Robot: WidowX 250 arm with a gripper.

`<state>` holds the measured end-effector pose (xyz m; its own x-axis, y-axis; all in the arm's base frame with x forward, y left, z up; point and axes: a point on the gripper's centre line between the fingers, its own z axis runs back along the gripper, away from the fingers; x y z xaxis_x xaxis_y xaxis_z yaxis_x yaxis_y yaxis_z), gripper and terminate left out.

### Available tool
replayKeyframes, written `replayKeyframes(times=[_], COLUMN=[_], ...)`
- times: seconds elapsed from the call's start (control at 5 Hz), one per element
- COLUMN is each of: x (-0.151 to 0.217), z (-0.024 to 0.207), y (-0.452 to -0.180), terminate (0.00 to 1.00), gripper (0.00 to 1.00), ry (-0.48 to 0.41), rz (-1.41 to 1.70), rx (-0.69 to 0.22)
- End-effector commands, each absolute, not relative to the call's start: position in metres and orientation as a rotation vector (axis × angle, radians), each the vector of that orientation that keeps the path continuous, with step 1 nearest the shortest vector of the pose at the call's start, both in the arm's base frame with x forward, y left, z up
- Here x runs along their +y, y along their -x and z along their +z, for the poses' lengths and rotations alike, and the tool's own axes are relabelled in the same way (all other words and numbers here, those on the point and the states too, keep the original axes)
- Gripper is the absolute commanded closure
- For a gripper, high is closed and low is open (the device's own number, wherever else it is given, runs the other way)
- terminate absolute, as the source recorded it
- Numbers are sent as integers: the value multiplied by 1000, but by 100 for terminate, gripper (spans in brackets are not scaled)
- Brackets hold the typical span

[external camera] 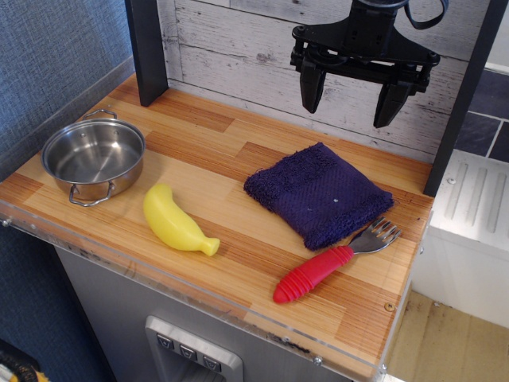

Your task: Put the banana to the left of the napkin.

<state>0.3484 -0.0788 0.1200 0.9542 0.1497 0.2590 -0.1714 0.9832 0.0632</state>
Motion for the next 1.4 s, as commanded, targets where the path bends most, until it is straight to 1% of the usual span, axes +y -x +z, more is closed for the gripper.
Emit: replayKeyframes(times=[0.0, 0.2, 0.4, 0.6, 0.8, 1.0, 1.2], x=[-79, -57, -44, -27, -11, 2, 18], z=[120, 126, 130, 134, 123, 115, 100], y=[-348, -330, -314, -292, -275, -261, -249], terminate=[0, 0, 0, 0, 0, 0, 0], gripper=[0, 0, 0, 0, 0, 0, 0], ry=[-85, -80, -82, -77, -23, -38, -32], rz=[163, 291, 445, 648, 819, 899, 928], rx=[-256, -229, -216, -211, -253, -255, -249])
